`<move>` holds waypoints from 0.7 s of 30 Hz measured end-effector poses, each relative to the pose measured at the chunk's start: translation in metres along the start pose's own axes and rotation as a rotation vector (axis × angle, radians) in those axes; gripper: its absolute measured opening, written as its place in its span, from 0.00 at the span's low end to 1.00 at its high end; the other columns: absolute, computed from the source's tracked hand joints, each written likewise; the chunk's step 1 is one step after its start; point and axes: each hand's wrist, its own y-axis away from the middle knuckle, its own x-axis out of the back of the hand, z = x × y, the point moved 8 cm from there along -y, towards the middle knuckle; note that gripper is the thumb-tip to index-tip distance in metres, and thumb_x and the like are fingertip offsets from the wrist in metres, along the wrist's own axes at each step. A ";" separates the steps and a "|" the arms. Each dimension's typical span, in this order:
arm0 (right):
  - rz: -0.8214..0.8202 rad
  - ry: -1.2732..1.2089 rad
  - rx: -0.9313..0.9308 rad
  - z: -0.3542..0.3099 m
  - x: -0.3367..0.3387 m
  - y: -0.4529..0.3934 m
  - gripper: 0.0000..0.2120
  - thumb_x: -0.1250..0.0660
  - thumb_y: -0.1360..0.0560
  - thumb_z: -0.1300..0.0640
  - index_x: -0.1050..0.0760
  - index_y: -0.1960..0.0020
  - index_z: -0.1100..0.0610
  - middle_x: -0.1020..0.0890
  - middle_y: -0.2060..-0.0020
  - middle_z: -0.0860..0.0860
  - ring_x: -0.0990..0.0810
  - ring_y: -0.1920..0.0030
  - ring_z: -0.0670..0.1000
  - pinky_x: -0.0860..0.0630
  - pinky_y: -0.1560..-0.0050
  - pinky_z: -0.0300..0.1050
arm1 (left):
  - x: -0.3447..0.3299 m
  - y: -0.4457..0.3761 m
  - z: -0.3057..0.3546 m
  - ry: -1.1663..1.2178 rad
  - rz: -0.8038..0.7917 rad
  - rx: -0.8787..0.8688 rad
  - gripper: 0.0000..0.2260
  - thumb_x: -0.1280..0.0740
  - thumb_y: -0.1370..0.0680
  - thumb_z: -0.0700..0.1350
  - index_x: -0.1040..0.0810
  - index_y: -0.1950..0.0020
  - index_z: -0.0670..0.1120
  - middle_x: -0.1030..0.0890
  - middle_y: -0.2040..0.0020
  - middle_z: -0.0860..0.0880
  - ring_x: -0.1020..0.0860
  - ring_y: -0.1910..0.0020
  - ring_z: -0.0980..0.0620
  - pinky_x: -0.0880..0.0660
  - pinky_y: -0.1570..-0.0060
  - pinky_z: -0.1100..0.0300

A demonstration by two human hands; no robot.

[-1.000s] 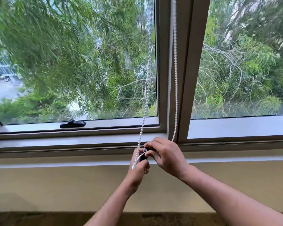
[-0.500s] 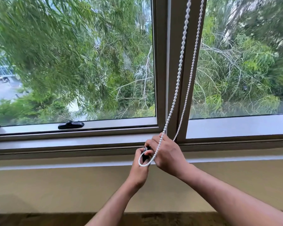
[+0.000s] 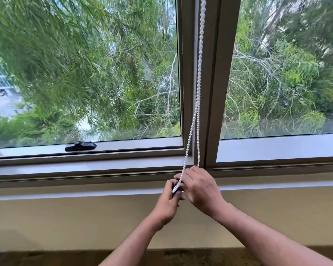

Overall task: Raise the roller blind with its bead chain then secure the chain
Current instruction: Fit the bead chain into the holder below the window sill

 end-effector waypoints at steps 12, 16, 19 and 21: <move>-0.091 -0.405 -0.608 0.030 -0.033 0.054 0.11 0.28 0.25 0.53 0.22 0.43 0.46 0.21 0.49 0.41 0.19 0.52 0.44 0.21 0.50 0.43 | -0.024 -0.015 -0.016 -0.198 0.057 0.007 0.13 0.36 0.23 0.41 0.24 0.41 0.53 0.15 0.47 0.54 0.18 0.48 0.54 0.21 0.45 0.52; -0.132 -0.398 -0.676 0.038 -0.045 0.061 0.10 0.28 0.26 0.51 0.23 0.46 0.45 0.17 0.52 0.40 0.19 0.52 0.43 0.23 0.51 0.42 | -0.026 -0.018 -0.021 -0.326 0.086 0.059 0.09 0.36 0.25 0.42 0.25 0.47 0.51 0.16 0.53 0.51 0.19 0.54 0.48 0.23 0.54 0.53; -0.128 -0.394 -0.699 0.041 -0.048 0.063 0.11 0.27 0.27 0.51 0.23 0.46 0.44 0.16 0.54 0.38 0.19 0.53 0.40 0.23 0.51 0.40 | -0.024 -0.022 -0.022 -0.352 0.093 0.067 0.09 0.36 0.25 0.42 0.25 0.45 0.50 0.15 0.52 0.50 0.19 0.51 0.47 0.23 0.52 0.53; -0.105 -0.393 -0.730 0.043 -0.049 0.065 0.11 0.26 0.28 0.53 0.24 0.47 0.44 0.16 0.55 0.38 0.19 0.53 0.40 0.22 0.51 0.42 | -0.025 -0.024 -0.021 -0.327 0.058 0.060 0.11 0.34 0.24 0.42 0.25 0.43 0.50 0.15 0.49 0.50 0.18 0.48 0.49 0.22 0.47 0.53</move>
